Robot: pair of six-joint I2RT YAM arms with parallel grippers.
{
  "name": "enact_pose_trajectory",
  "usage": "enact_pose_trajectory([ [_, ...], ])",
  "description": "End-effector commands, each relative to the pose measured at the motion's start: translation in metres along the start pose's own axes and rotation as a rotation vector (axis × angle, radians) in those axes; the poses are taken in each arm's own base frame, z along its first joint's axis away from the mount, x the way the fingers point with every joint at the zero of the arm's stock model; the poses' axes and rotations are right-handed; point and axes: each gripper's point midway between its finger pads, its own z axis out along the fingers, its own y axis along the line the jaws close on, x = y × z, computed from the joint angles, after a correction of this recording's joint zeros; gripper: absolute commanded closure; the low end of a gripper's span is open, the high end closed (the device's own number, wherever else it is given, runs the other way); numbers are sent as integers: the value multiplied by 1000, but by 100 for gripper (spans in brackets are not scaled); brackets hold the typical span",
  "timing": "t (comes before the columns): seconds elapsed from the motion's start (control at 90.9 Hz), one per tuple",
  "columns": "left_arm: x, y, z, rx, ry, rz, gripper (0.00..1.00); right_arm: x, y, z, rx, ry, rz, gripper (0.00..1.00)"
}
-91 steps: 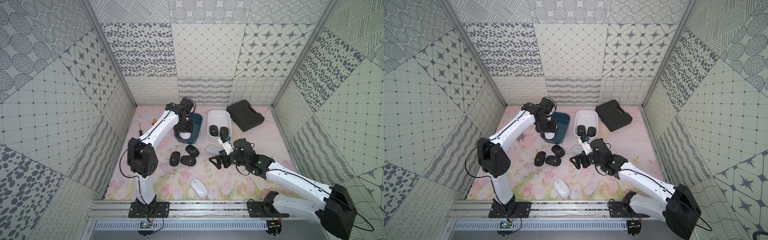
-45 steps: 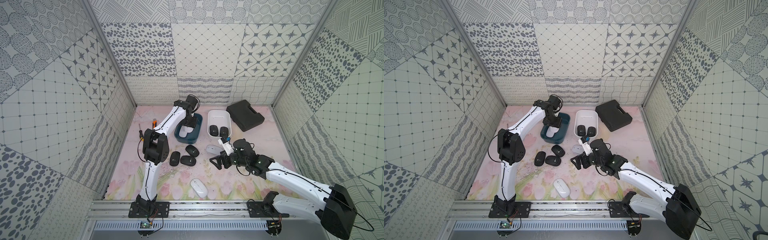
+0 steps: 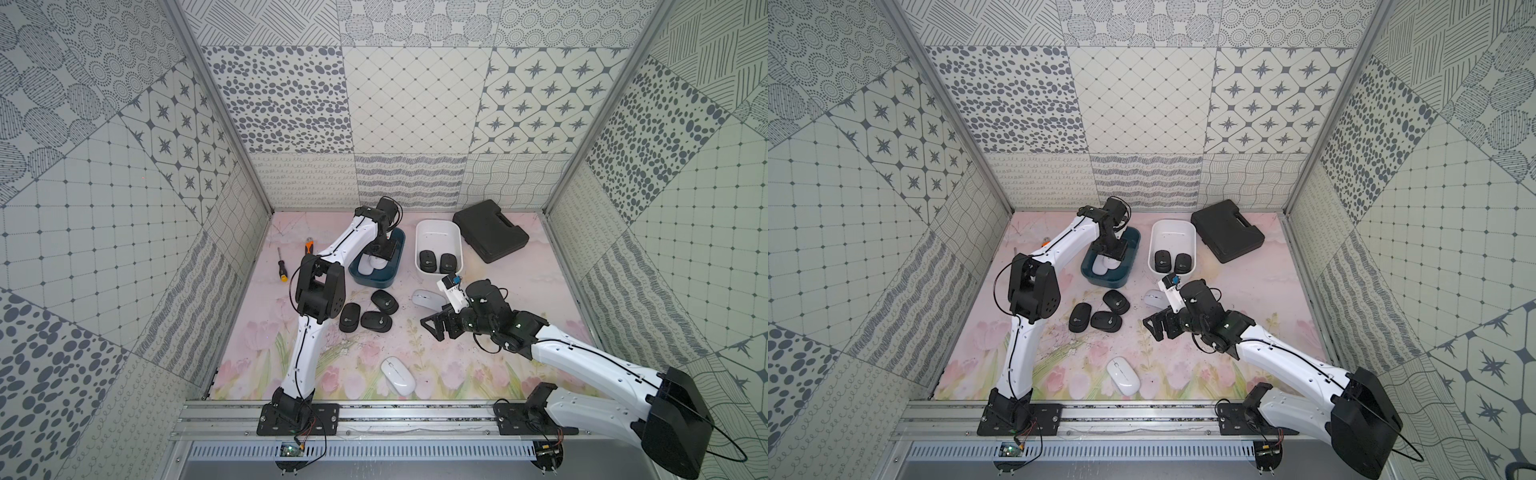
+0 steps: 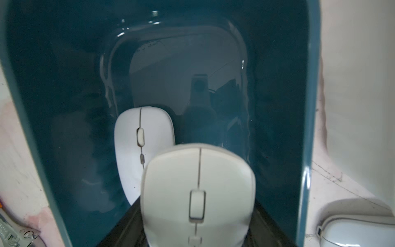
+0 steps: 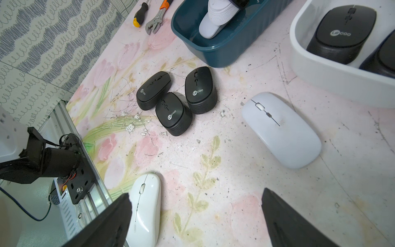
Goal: Place the mice by color into the storage box
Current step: Place the mouse in the storage box.
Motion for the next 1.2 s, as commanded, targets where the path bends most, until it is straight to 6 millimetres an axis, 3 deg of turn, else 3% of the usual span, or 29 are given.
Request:
enact_pose_trajectory([
  [0.0,-1,-7,10,11,-7,18,51,-2,-2,0,9,-23,-7,1],
  [0.539,14,-17,35,-4,40,25,49,3,-5,1,16,-17,-3,1],
  [0.726,15,-19,37,5,45,20,39,2,-5,1,15,-17,-2,1],
  [0.87,15,-19,37,6,48,16,37,0,-3,1,10,-21,1,1],
  [1.189,7,-23,20,29,14,-24,22,-4,0,1,-1,-30,2,1],
])
